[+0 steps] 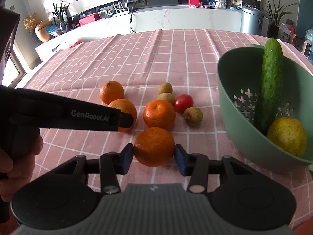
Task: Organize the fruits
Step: 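Grasp a mandarin with the left tool while the right tool grasps another mandarin, then lower both mandarins into the colander and open both tools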
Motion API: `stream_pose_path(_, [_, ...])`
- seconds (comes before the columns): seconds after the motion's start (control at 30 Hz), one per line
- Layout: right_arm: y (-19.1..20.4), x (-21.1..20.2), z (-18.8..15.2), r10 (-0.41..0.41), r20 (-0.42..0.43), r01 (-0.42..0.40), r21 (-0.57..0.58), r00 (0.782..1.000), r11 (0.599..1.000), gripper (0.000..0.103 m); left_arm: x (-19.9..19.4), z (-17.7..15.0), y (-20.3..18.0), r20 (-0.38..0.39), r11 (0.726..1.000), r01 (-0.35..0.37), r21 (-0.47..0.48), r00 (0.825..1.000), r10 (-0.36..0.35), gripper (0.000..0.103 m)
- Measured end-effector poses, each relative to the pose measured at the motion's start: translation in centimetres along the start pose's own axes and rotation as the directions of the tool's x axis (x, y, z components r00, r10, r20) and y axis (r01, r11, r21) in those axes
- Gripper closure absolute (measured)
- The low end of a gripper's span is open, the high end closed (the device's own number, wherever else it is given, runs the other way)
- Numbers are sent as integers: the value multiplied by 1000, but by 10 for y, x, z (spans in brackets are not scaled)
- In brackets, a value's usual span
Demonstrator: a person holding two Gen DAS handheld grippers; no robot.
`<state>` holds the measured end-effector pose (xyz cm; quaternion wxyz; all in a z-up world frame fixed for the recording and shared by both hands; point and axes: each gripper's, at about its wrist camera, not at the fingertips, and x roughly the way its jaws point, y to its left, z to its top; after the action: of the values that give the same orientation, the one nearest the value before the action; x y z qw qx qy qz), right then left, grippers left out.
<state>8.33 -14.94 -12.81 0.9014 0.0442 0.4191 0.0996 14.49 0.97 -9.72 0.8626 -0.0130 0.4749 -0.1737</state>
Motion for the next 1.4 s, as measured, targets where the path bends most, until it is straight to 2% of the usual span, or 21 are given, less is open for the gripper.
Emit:
stream_pose_path(0.43, [-8, -45, -4, -5, 54, 5, 0, 999, 1000, 61, -42, -6, -27, 26, 998, -47, 29, 999, 46, 56])
stream_pose_path(0.6, [-19, -68, -1, -14, 92, 13, 6, 996, 1000, 61, -64, 0, -49, 69, 998, -17, 62, 998, 13, 56])
stream_pose_path(0.73, [-34, -86, 5, -37, 110, 35, 19, 993, 999, 61, -74, 9, -69, 75, 997, 21, 76, 997, -27, 56])
stream_pose_path(1.13, [-90, -108, 20, -202, 135, 196, 53, 970, 979, 61, -62, 39, -136, 65, 976, 104, 192, 991, -118, 56])
stream_pose_path(1.3, [-111, -104, 23, -209, 119, 202, 71, 971, 977, 61, -41, 46, -150, 18, 971, 141, 195, 989, -147, 56])
stream_pose_path(1.4, [-124, -97, 24, -180, 98, 169, 111, 979, 979, 61, -28, 46, -150, -11, 972, 149, 185, 989, -149, 56])
